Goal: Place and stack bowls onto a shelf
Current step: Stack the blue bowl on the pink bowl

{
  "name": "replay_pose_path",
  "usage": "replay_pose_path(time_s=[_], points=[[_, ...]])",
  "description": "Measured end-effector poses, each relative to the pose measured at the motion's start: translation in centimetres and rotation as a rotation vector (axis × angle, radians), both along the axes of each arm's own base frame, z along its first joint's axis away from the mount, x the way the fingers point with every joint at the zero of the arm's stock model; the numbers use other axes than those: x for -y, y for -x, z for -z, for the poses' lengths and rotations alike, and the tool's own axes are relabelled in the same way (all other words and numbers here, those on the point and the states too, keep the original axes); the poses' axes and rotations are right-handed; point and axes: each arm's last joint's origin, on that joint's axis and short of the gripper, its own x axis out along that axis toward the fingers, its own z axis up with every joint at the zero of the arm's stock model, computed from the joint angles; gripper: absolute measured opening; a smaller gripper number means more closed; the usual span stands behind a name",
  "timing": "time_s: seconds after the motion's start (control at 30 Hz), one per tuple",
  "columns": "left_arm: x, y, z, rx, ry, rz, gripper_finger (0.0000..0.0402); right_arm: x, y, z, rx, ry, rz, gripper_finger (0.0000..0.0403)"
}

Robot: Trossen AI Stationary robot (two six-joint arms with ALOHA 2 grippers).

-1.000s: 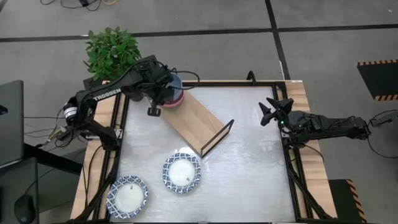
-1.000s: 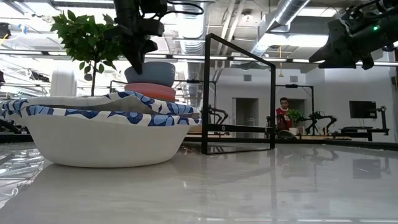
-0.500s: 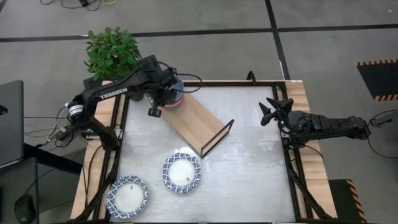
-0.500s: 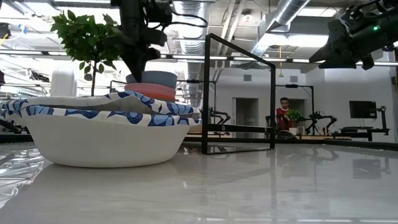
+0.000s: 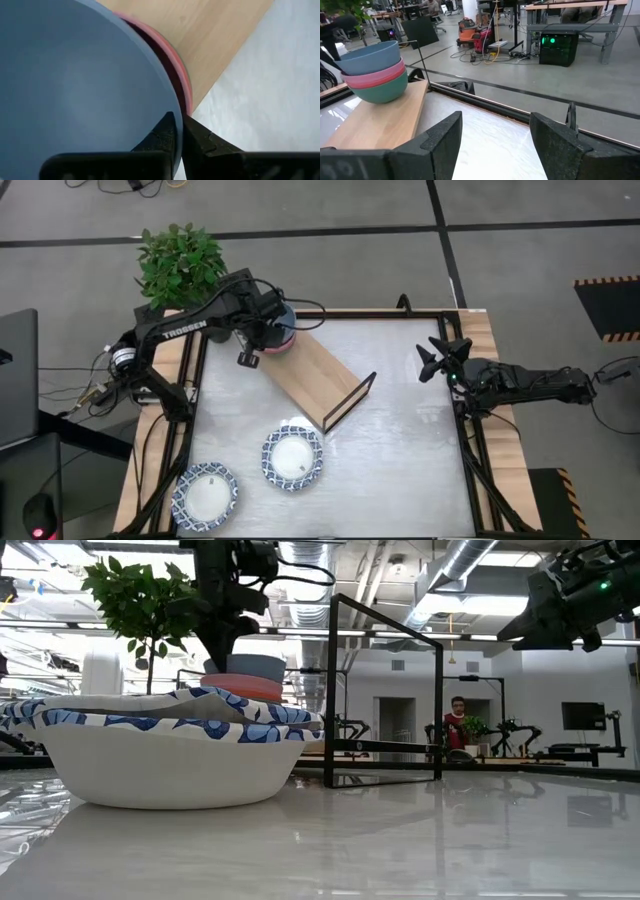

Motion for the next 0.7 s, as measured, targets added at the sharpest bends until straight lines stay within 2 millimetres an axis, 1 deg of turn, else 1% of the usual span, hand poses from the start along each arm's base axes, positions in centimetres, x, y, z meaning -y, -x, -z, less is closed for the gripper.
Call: replay_pose_path(time_s=[0.1, 0.27, 0.4, 0.5, 0.7], points=[[0.0, 0.0, -0.6, 0.009, -0.016, -0.021, 0.0017, 0.0, 0.0, 0.0, 0.000, 0.000, 0.000, 0.0260], [0.0, 0.0, -1.3, 0.024, -0.021, -0.030, 0.0051, 0.0, 0.0, 0.0, -0.001, 0.000, 0.000, 0.0260], [-0.1, 0.1, -1.3, 0.004, -0.051, -0.048, 0.0083, 0.0, 0.0, 0.1, -0.012, 0.000, 0.000, 0.0260], [0.0, 0.4, -1.2, -0.024, -0.038, -0.053, 0.0104, 0.0, 0.0, 0.1, -0.018, 0.000, 0.000, 0.0260], [0.1, 0.4, -1.2, -0.021, -0.025, -0.082, 0.0127, 0.0, 0.0, 0.1, -0.018, 0.000, 0.000, 0.0260]])
